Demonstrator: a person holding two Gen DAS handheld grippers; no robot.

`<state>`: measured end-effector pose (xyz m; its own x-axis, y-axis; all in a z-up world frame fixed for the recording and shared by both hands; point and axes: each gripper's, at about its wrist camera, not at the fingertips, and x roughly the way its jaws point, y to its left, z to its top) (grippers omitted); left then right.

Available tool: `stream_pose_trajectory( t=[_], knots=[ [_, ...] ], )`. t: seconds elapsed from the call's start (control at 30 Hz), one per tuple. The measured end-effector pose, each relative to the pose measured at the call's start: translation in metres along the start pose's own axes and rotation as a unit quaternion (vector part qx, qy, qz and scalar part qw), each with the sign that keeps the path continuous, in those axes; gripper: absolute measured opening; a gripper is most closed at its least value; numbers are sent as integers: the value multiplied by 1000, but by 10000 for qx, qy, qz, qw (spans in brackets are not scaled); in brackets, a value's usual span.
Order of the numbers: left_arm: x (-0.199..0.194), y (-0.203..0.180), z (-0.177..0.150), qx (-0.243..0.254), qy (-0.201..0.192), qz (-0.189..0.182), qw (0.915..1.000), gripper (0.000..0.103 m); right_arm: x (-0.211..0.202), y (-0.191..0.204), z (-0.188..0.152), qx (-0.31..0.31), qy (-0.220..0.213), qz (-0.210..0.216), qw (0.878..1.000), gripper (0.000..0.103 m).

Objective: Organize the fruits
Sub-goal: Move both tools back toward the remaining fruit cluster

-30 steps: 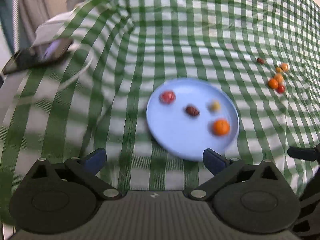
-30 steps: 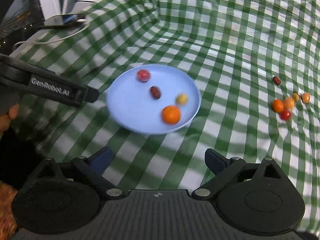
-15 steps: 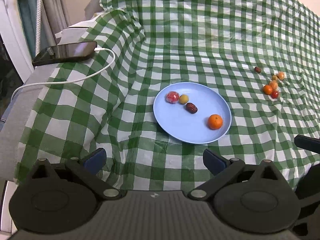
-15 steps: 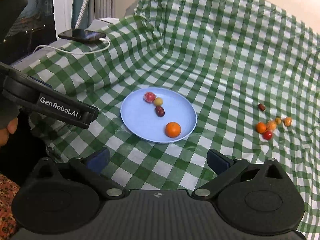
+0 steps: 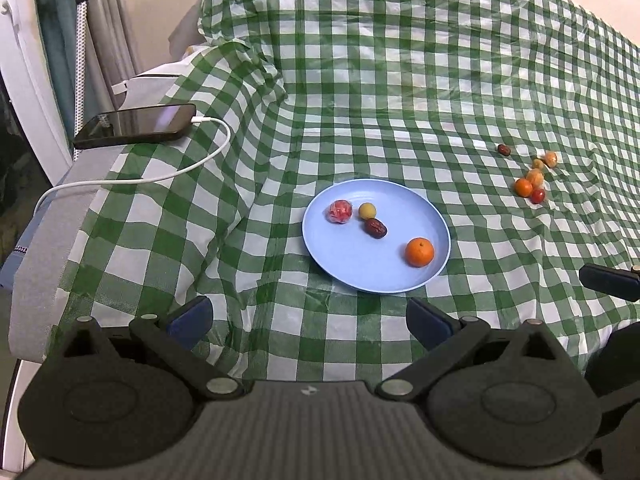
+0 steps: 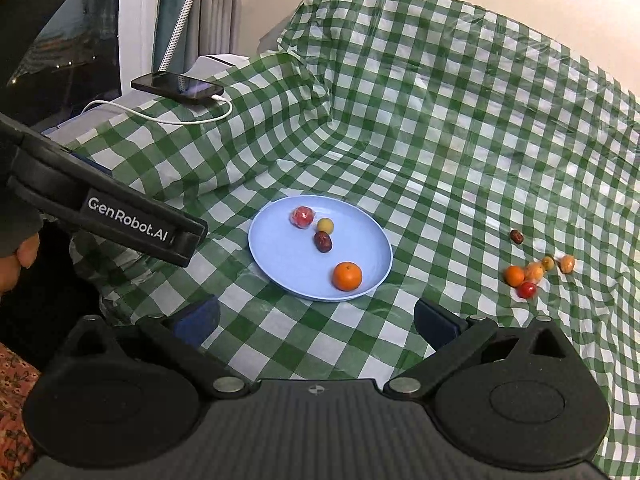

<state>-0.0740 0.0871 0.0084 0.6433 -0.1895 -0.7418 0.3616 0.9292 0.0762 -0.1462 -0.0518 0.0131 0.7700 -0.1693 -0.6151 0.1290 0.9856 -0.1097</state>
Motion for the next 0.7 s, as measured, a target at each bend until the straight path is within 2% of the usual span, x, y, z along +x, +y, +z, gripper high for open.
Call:
stream_pose_trajectory(
  t=[0.7],
  knots=[
    [14, 1, -1, 0, 210, 46, 9998, 103, 15, -8, -2, 284, 209, 44, 9994, 102]
  ],
)
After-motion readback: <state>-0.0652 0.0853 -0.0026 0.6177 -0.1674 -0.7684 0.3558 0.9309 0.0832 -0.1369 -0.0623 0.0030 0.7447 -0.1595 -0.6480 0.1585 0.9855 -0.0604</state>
